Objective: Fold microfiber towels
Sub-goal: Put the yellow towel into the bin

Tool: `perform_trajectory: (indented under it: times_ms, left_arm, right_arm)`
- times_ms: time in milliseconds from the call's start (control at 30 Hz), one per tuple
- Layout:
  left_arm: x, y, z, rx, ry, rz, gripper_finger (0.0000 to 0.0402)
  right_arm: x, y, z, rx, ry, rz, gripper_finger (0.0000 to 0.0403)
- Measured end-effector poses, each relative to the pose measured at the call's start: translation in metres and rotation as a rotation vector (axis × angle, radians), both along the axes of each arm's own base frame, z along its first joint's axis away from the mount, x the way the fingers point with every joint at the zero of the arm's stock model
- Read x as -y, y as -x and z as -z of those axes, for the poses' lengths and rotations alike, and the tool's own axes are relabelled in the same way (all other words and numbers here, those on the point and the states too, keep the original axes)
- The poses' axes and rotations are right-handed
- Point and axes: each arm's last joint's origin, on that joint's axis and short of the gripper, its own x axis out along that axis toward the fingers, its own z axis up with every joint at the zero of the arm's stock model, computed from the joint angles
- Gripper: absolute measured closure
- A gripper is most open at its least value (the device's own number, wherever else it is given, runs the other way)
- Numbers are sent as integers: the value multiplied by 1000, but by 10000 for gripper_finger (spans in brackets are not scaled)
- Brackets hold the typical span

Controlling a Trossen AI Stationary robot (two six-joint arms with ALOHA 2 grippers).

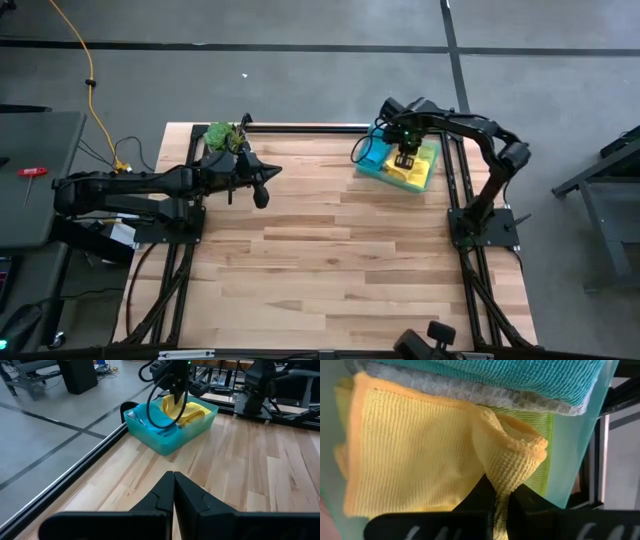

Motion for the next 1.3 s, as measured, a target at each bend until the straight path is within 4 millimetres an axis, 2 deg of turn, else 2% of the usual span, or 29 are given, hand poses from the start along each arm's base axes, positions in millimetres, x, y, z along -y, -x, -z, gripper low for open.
perform_trajectory:
  times_ms: [467, 600, 833, 967, 1133, 1300]
  left_arm:
    - [0, 0, 0, 0, -1, 2, 401]
    - [0, 0, 0, 2, 3, 11, 401]
    - [0, 0, 0, 2, 2, 10, 401]
    - [0, 0, 0, -3, -6, 13, 401]
    - [0, 0, 0, -7, -13, 15, 401]
    - [0, 0, 0, -7, -13, 15, 401]
  right_arm:
    - [3, 0, 1, -43, 64, 10, 399]
    - [5, -2, 1, -30, 78, 10, 365]
    - [13, -5, -1, -64, 237, 17, 259]
    - [15, 2, -1, -91, 209, 18, 219]
    - [15, 12, -3, -134, 193, 60, 207]
    - [20, 24, -23, -12, 262, 197, 219]
